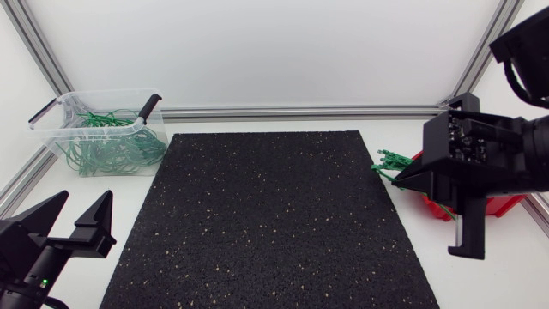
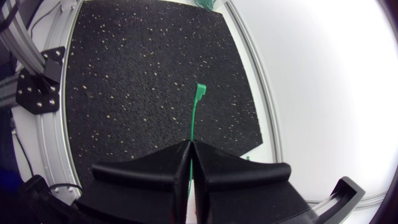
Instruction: Take a green cable tie from the red box, thread the tail through the head to close it, then place it in the transparent bin on the left.
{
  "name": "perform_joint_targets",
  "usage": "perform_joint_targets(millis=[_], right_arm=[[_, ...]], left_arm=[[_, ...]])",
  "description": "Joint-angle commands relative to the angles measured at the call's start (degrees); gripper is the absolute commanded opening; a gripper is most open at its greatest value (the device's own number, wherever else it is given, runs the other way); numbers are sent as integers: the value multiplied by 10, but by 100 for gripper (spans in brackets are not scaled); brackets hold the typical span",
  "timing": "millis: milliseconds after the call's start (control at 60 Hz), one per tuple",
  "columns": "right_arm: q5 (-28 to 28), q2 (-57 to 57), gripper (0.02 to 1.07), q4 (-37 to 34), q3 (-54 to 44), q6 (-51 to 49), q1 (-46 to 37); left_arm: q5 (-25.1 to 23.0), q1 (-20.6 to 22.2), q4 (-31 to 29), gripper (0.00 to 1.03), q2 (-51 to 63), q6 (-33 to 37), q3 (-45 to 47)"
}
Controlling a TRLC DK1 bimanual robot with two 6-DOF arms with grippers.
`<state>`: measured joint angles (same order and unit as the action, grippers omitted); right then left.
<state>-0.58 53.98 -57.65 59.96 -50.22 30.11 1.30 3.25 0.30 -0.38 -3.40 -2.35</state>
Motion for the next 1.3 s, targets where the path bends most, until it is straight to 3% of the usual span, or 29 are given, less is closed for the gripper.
perform_joint_targets(millis=[0, 167, 333, 517, 667, 883, 1183, 1283], right_arm=[[-35, 40, 8, -26, 22, 44, 7], [-151, 104, 8, -43, 58, 97, 6], [-274, 155, 8, -38, 67, 166, 4], [-360, 184, 8, 18, 62, 209, -6], [-423, 207, 8, 65, 53, 226, -22], [-534, 241, 8, 110, 36, 245, -56], [-611, 273, 8, 188, -7, 286, -57], [-627, 279, 8, 202, -16, 287, -57]], left_arm=[[-2, 2, -17, 99, -3, 7, 17], [-2, 4, -26, 99, 3, 7, -6], [-16, 3, -26, 99, 79, -16, -43], [-104, -36, -29, 99, 141, -55, -100], [-156, -32, -31, 99, 224, -86, -149], [-272, -30, -35, 99, 297, -108, -216], [-443, 25, -43, 99, 396, -108, -289], [-456, 59, -37, 99, 421, -108, -306]])
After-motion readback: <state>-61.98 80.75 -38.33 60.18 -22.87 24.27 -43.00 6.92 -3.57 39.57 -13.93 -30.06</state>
